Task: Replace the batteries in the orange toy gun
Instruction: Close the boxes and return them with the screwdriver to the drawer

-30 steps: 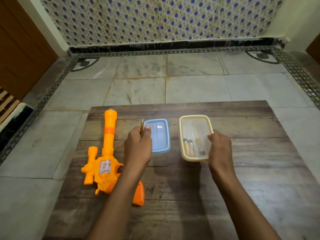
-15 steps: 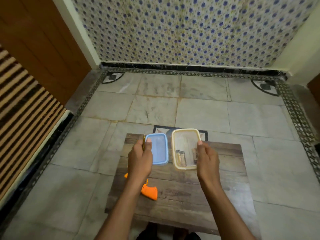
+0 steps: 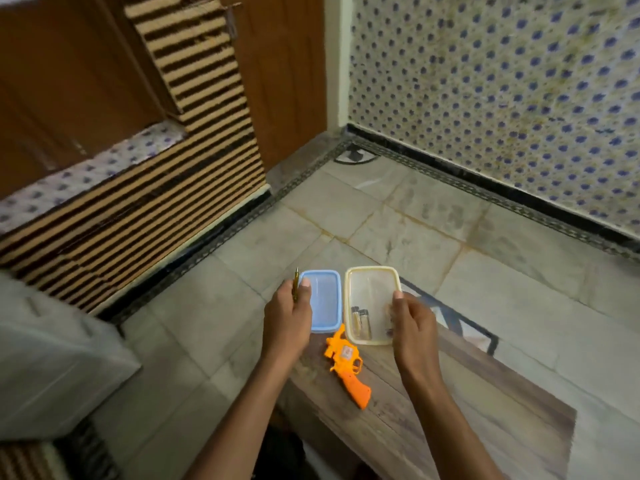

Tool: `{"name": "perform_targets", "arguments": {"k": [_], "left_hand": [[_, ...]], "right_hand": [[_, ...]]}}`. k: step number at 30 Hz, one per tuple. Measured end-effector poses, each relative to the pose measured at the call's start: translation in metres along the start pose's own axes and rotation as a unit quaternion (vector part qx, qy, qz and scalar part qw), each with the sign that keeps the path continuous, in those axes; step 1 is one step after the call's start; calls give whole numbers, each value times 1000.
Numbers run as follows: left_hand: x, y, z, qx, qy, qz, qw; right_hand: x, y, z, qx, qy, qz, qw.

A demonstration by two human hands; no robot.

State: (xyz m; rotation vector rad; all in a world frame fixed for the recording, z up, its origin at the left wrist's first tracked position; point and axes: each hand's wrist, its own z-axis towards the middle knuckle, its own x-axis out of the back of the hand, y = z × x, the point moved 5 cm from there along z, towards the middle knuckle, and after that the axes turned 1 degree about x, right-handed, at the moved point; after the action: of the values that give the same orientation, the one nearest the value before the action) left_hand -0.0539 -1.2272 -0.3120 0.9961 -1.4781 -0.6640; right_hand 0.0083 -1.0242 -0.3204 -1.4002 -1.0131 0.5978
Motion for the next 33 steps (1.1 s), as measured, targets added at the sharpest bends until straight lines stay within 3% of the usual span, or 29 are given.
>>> {"name": "perform_targets", "arguments": {"k": [7, 19, 28, 33], "left_hand": [[120, -54, 68, 62, 88, -42, 993], [355, -142, 212, 115, 185, -33, 975], [487, -208, 273, 180, 326, -77, 925], [537, -244, 308, 237, 425, -80, 870]], "right_hand": [[-155, -44, 14, 20, -110, -24, 993], [-452, -125, 30, 29, -197, -24, 980], [-653, -166, 30, 74, -357, 6, 931], [-767, -186, 37, 102, -458, 1, 883]]}}
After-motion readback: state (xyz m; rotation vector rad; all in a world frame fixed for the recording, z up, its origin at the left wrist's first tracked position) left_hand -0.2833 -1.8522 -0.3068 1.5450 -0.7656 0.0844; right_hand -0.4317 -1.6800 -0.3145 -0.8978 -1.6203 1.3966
